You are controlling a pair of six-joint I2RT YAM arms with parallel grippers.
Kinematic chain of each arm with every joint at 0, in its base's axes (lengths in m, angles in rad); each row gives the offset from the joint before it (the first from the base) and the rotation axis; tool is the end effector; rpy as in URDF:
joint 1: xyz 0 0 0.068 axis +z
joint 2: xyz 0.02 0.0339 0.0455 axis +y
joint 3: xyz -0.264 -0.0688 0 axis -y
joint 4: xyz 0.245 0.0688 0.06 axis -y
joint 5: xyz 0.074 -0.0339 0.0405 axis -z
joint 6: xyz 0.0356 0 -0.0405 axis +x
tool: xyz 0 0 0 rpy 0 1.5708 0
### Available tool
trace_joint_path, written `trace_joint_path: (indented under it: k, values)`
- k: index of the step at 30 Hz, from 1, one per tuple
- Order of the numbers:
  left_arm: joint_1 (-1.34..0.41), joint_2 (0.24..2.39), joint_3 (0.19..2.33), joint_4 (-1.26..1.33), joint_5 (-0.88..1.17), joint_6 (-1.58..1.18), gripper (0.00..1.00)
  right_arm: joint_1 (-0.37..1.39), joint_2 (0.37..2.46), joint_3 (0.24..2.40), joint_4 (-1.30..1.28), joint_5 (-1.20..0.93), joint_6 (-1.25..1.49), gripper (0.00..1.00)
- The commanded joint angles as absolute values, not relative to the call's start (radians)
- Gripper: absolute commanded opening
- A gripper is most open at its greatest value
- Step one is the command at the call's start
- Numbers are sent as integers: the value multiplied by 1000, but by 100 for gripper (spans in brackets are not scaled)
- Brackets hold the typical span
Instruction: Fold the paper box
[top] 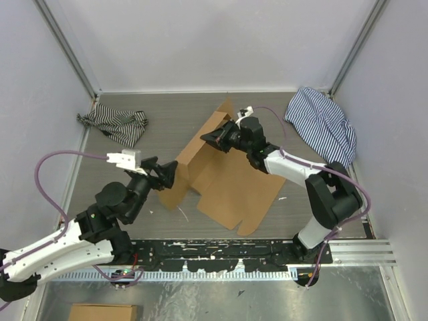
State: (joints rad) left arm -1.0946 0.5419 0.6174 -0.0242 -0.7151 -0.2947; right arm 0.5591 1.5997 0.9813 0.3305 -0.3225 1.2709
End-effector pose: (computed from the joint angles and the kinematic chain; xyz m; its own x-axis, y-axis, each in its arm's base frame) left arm 0.0823 -0.1087 0.3331 -0.0852 -0.3132 -0.9459 0.3617 0.8748 -0.3222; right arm 0.3038 0.2034 0.2536 -0.7979 0.5696 -0.1973 0.0052 0.3338 0.9426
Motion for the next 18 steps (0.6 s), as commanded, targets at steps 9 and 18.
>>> trace_joint_path:
  k: [9,18]
  values:
    - [-1089,940,952,-404,-710,-102,85,561,1679,993,606,-419,1221,4]
    - [-1085,1221,1144,-547,-784,-35,86,558,1647,1035,469,-396,1172,5]
